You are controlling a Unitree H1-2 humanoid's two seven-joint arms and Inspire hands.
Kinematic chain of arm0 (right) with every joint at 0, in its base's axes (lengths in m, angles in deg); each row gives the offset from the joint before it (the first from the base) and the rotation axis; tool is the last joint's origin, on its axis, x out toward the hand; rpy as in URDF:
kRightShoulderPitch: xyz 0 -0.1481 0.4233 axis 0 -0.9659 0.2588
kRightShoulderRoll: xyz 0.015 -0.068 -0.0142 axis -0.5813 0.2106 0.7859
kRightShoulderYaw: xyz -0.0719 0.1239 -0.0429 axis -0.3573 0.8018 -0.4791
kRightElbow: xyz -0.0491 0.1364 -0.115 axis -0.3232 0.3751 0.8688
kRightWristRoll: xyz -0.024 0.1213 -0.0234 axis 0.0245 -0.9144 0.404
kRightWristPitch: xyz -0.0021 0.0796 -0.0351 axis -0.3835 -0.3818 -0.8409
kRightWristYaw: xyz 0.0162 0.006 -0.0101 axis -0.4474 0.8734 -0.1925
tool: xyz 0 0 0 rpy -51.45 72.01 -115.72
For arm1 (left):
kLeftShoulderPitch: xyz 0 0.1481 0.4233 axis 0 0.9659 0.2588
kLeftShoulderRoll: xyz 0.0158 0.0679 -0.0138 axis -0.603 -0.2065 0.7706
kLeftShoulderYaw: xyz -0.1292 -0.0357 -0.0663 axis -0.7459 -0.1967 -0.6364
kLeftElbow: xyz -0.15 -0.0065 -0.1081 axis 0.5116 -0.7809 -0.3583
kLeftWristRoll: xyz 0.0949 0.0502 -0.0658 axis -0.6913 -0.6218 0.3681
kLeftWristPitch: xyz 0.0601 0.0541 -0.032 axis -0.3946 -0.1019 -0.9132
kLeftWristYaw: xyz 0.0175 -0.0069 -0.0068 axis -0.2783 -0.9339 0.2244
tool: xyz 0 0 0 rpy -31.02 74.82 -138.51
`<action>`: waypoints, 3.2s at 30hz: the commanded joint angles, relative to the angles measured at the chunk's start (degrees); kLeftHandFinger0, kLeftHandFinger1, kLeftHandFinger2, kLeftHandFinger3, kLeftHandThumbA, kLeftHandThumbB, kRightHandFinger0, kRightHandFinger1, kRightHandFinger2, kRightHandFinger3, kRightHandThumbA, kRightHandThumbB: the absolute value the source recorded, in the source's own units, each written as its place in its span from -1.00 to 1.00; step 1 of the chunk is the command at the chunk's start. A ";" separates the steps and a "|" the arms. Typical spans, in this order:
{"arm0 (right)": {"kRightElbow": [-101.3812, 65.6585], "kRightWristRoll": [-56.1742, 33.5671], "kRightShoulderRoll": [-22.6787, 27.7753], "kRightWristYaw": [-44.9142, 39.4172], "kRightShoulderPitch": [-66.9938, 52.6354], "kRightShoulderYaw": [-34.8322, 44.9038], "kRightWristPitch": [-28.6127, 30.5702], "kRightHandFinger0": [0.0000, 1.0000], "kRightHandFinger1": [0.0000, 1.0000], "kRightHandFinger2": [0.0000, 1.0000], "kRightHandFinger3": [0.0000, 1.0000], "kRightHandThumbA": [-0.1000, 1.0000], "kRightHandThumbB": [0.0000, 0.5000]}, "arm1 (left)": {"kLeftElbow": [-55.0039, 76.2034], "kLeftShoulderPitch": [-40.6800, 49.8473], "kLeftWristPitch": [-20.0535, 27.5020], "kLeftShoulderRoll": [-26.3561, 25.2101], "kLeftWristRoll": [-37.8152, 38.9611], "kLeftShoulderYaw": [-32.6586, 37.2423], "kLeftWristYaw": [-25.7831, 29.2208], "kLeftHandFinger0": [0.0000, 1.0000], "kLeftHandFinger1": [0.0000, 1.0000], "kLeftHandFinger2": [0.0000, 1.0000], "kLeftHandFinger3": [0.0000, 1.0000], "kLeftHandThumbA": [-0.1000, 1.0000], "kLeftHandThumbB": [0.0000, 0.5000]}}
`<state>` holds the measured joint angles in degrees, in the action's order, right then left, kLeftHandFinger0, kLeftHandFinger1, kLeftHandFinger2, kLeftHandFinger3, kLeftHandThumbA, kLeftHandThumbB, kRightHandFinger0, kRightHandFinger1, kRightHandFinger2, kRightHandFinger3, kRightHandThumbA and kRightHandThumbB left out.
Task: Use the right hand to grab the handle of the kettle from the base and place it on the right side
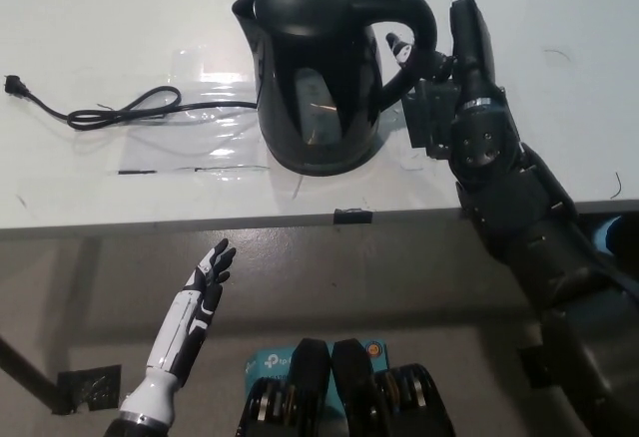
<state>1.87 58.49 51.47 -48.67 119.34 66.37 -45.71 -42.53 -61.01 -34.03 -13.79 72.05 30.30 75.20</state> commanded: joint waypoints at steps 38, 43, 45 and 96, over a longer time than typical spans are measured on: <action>-3.85 -6.75 0.06 18.42 5.95 9.69 10.09 -1.00 -0.81 -0.04 -0.06 -0.99 -0.89 | 1.01 2.98 2.10 -0.56 2.72 0.20 -2.11 1.00 1.00 1.00 1.00 1.00 1.00; -7.98 -6.18 3.21 17.98 5.44 9.70 10.09 -1.00 -0.86 -0.10 0.10 -0.92 -0.97 | 1.28 2.86 2.11 -0.93 2.23 -0.06 -1.93 1.00 1.00 1.00 1.00 1.00 1.00; -9.17 -5.09 4.33 18.90 4.99 9.16 10.09 -0.90 -0.95 -0.31 -0.02 -0.96 -0.91 | 1.42 3.00 2.07 -1.00 2.17 -0.24 -1.85 1.00 1.00 1.00 1.00 1.00 1.00; -3.08 -1.39 13.98 13.26 -3.50 -7.96 10.09 1.00 1.00 1.00 1.00 0.39 0.39 | 2.25 4.56 2.12 -0.39 5.05 -2.74 -2.72 1.00 1.00 1.00 1.00 1.00 1.00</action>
<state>-0.56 58.11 63.75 -29.05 113.58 58.60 -40.15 -42.07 -56.70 -34.01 -13.87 75.98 28.07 72.84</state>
